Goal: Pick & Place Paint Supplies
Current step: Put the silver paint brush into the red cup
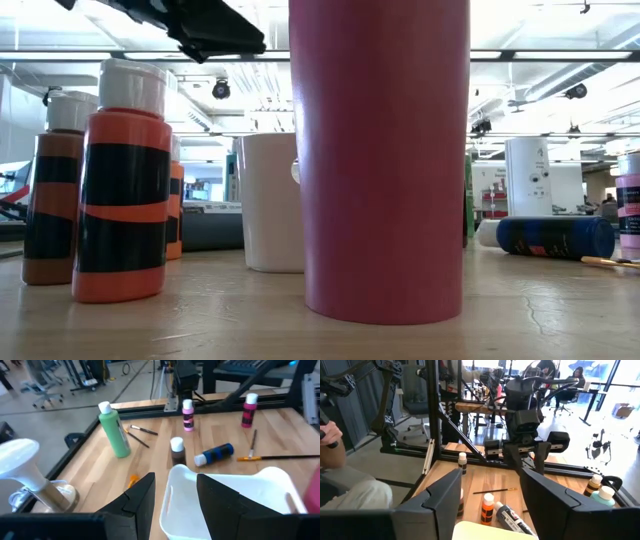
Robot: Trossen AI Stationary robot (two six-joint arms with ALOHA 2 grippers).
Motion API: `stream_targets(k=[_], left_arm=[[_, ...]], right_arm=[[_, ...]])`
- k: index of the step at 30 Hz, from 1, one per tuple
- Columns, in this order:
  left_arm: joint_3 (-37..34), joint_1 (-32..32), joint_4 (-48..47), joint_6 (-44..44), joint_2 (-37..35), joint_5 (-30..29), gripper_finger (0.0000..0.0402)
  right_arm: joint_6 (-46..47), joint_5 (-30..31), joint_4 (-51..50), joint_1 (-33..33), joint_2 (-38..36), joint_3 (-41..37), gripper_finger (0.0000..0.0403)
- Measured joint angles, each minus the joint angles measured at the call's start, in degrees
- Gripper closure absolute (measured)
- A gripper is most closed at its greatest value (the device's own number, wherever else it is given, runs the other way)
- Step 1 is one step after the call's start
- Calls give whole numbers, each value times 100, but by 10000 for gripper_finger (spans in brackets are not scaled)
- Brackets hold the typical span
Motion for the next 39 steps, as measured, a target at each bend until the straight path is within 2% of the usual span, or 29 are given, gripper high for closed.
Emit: stream_targets(k=[5, 7, 16, 24, 33, 39], left_arm=[[3, 0, -490, -182, -269, 114, 250], [3, 0, -561, -180, -370, 114, 250], [-6, 0, -1041, -49, -713, 116, 250], [-8, 0, -1329, -77, -835, 118, 250], [45, -4, -2510, -1084, -922, 317, 250], [204, -4, -3430, -1680, -935, 407, 250]], right_arm=[[-1330, 9, 86, -46, 0, 0, 201], [-1374, -12, 82, -40, 2, 0, 205], [-180, -70, 200, -35, -2, -2, 228], [21, 38, 38, -48, 0, -2, 234], [633, 877, -1060, -59, 76, -25, 226], [1340, 934, -1586, -59, 76, -87, 244]])
